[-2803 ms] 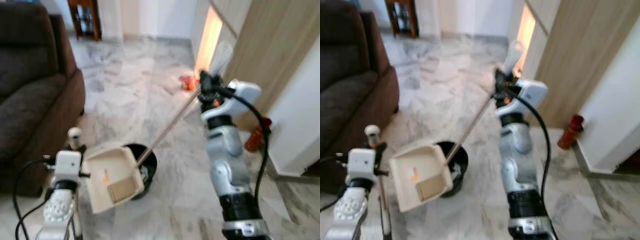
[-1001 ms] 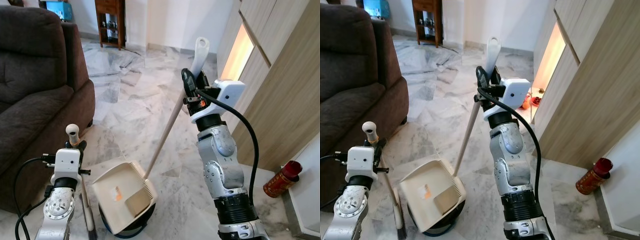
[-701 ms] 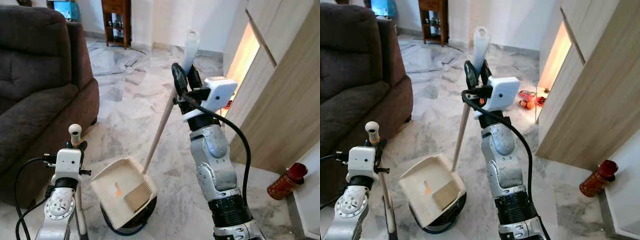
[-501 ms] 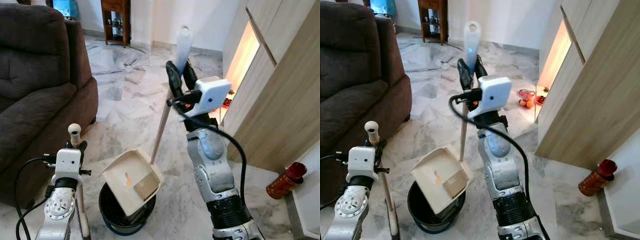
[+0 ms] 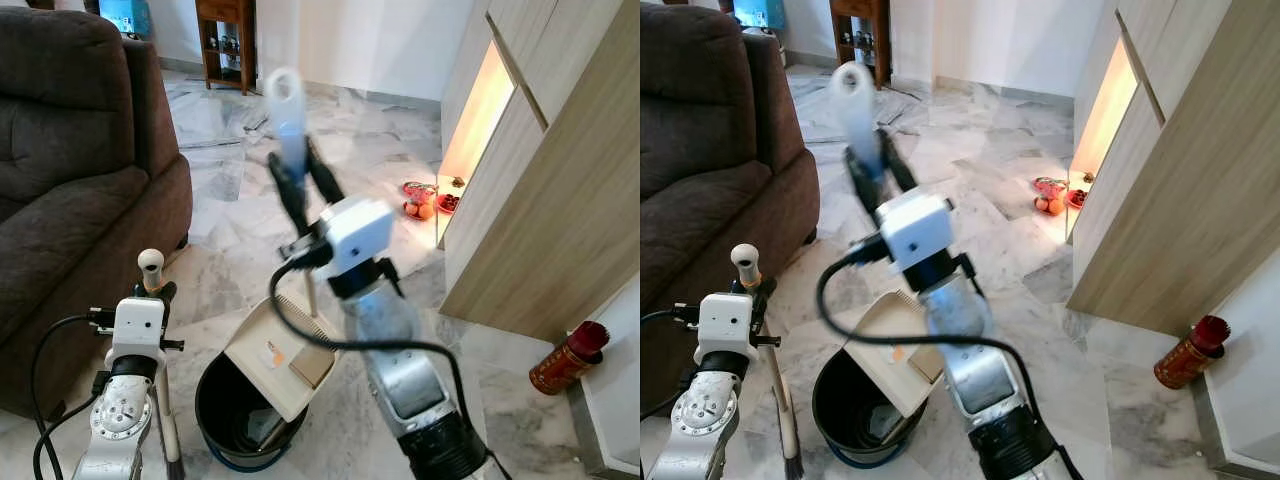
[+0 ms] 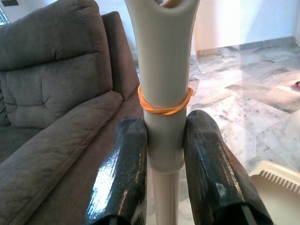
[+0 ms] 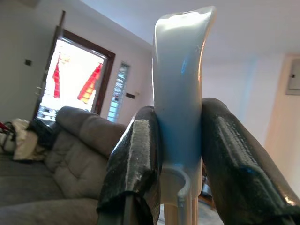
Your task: Sweep floor
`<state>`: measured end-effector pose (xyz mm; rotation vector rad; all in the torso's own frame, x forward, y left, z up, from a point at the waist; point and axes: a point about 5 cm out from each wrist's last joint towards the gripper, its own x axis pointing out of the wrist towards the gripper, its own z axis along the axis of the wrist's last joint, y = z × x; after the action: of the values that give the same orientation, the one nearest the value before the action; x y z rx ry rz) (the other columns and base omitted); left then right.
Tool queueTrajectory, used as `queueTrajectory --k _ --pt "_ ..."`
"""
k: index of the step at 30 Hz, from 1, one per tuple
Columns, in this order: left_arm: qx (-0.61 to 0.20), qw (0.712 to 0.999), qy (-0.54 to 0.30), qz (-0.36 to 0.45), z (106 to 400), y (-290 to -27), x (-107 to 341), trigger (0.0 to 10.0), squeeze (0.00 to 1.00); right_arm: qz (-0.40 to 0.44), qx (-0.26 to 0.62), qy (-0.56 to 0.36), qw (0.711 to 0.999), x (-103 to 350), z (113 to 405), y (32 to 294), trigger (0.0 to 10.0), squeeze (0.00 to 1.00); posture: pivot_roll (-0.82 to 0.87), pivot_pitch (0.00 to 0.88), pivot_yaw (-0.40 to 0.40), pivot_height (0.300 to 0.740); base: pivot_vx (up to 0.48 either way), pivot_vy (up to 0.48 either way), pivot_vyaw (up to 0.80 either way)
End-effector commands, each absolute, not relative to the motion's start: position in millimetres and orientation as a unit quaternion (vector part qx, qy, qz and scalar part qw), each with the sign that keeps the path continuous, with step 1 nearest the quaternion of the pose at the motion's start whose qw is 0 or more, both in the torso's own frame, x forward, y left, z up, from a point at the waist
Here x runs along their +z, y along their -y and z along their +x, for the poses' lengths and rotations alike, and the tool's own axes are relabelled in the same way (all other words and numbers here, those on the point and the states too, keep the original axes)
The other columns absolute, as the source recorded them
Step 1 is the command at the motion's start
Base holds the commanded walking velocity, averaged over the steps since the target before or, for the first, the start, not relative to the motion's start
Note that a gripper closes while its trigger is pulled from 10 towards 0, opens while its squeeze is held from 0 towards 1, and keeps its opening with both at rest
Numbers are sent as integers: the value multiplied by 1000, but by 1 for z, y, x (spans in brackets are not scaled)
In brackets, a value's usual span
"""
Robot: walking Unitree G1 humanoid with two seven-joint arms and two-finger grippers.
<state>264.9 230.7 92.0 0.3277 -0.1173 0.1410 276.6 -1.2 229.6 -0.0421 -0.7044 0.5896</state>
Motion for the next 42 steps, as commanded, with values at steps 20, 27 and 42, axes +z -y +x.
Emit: queueTrajectory --k 20,27,42 --pt "58 979 85 177 269 -225 100 10000 0 -28 300 432 850 252 247 -14 10000 0 207 0 -68 740 0 0 0" --pt "56 979 86 178 270 -224 100 10000 0 -33 317 438 840 251 241 -20 10000 0 207 0 -68 740 0 0 0" --pt "55 978 88 179 271 -224 100 10000 0 -35 359 443 821 249 231 -29 10000 0 207 0 -69 740 0 0 0"
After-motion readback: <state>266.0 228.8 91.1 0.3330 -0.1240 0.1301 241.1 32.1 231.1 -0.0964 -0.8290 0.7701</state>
